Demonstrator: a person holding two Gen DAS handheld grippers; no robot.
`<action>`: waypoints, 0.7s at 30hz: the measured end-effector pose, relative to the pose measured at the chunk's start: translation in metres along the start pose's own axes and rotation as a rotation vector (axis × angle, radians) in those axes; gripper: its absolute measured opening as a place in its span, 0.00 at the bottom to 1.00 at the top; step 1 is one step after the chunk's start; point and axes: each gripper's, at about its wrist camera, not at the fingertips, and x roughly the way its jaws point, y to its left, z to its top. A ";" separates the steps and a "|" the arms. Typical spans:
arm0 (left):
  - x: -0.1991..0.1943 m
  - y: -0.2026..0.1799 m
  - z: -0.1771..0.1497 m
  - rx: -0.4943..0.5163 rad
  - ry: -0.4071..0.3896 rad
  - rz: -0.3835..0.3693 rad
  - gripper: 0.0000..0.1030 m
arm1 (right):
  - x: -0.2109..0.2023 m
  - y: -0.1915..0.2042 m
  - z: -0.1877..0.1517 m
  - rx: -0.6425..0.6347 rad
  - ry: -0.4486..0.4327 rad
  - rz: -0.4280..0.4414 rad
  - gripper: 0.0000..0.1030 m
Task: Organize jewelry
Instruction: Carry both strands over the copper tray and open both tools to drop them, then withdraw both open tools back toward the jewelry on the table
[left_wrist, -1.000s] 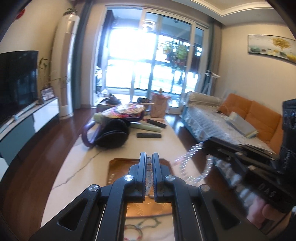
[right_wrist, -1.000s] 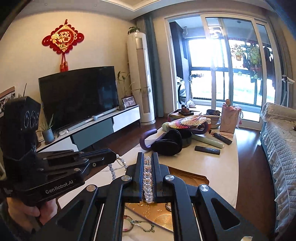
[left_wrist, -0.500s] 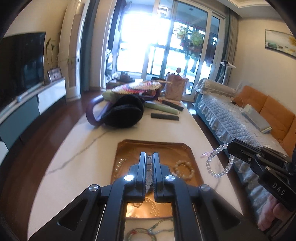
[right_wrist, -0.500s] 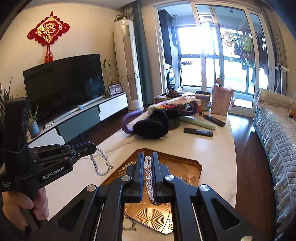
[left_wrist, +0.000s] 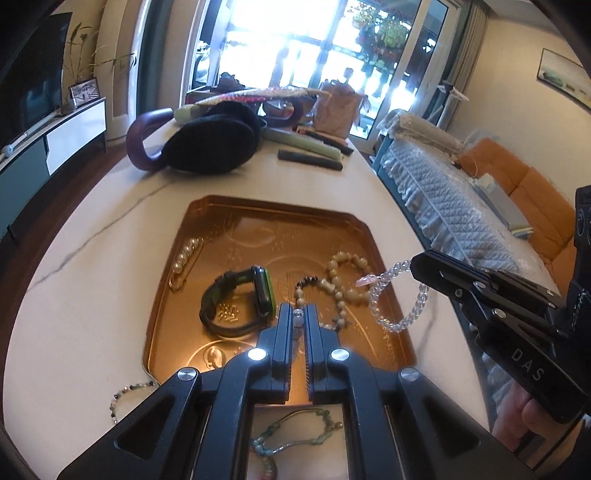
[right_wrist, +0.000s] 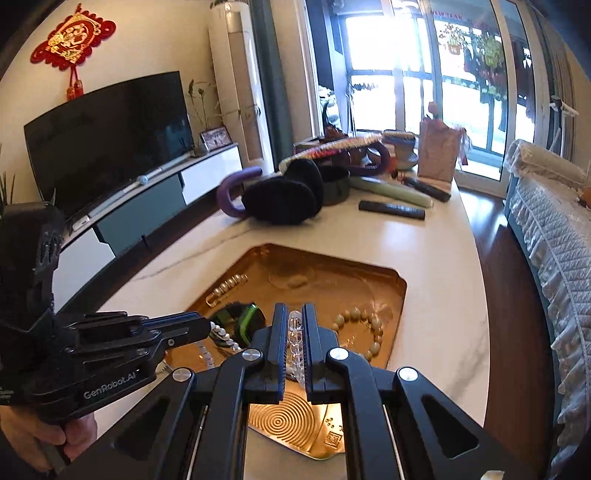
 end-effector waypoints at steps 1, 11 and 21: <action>0.004 0.000 -0.002 0.001 0.012 -0.004 0.06 | 0.003 -0.002 -0.002 0.007 0.010 0.000 0.07; 0.036 0.027 -0.018 -0.053 0.095 0.020 0.06 | 0.037 -0.015 -0.023 0.043 0.112 -0.014 0.07; 0.035 0.023 -0.031 -0.022 0.160 0.078 0.86 | 0.052 -0.032 -0.041 0.118 0.187 0.019 0.30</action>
